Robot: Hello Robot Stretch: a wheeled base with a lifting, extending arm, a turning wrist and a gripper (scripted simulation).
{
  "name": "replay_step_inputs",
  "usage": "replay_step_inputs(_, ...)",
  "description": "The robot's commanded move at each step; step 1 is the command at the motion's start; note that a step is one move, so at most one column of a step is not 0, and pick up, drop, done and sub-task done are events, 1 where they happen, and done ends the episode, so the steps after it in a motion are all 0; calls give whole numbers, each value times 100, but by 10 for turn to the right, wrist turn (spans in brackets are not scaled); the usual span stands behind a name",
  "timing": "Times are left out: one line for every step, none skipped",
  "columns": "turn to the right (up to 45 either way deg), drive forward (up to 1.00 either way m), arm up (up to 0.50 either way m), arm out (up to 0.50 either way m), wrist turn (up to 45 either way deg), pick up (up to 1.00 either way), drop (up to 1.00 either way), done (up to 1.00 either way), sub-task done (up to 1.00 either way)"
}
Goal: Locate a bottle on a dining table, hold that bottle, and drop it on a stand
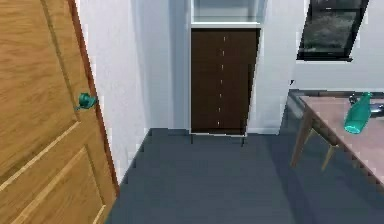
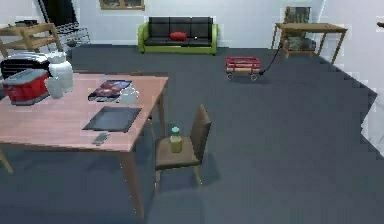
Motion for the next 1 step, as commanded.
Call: replay_step_inputs(270, 0, 0, 0, 0, 0, 0, 0, 0)
